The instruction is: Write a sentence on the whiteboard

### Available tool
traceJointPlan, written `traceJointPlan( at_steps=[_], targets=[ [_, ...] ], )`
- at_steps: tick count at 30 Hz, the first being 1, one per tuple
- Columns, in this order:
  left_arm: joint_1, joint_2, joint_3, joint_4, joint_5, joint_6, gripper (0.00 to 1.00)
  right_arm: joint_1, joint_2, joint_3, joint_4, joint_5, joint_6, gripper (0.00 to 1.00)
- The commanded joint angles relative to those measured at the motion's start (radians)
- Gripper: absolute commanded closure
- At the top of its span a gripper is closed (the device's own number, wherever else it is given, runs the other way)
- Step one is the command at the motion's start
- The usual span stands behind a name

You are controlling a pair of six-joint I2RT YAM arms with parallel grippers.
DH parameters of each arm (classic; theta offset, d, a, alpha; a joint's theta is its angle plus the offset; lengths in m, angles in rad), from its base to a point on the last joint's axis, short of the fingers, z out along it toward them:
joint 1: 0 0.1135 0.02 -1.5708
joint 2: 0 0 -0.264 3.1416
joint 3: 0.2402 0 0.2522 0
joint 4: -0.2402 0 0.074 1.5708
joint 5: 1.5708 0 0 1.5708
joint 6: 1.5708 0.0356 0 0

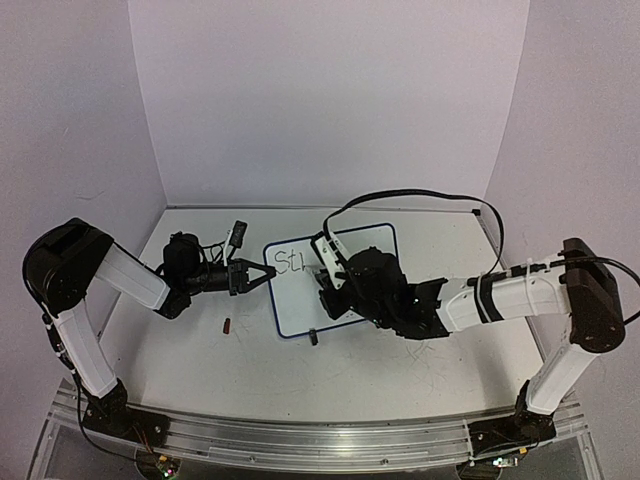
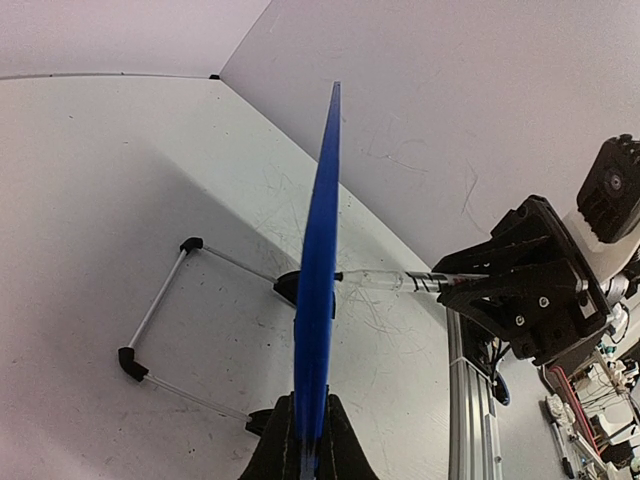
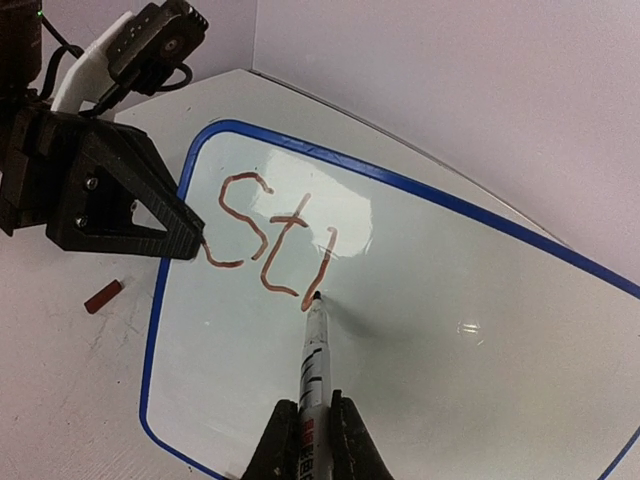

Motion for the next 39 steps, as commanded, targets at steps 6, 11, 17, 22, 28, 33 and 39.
traceJointPlan(
  at_steps=[6, 11, 17, 22, 28, 33, 39],
  targets=[
    [-0.004, -0.039, 0.008, -0.012, 0.025, 0.018, 1.00, -0.018, 0.031, 0.062, 0.029, 0.044, -0.007, 1.00],
    [-0.004, -0.040, 0.004, -0.012, 0.024, 0.018, 1.00, -0.022, 0.035, 0.075, 0.032, 0.057, -0.008, 1.00],
    [-0.004, -0.045, 0.002, -0.013, 0.022, 0.019, 1.00, -0.026, 0.035, 0.076, 0.032, 0.096, 0.004, 1.00],
    [-0.004, -0.044, 0.001, -0.013, 0.020, 0.019, 1.00, -0.030, 0.018, 0.066, 0.024, 0.132, 0.018, 1.00],
    [-0.005, -0.045, -0.001, -0.014, 0.017, 0.020, 1.00, -0.030, -0.114, -0.058, 0.092, 0.076, 0.013, 1.00],
    [-0.005, -0.039, 0.000, -0.016, 0.018, 0.021, 1.00, -0.055, -0.116, -0.076, 0.105, -0.042, 0.003, 1.00],
    [-0.004, -0.037, 0.006, -0.017, 0.018, 0.016, 1.00, -0.057, -0.057, -0.016, 0.113, -0.091, -0.036, 1.00]
  ],
)
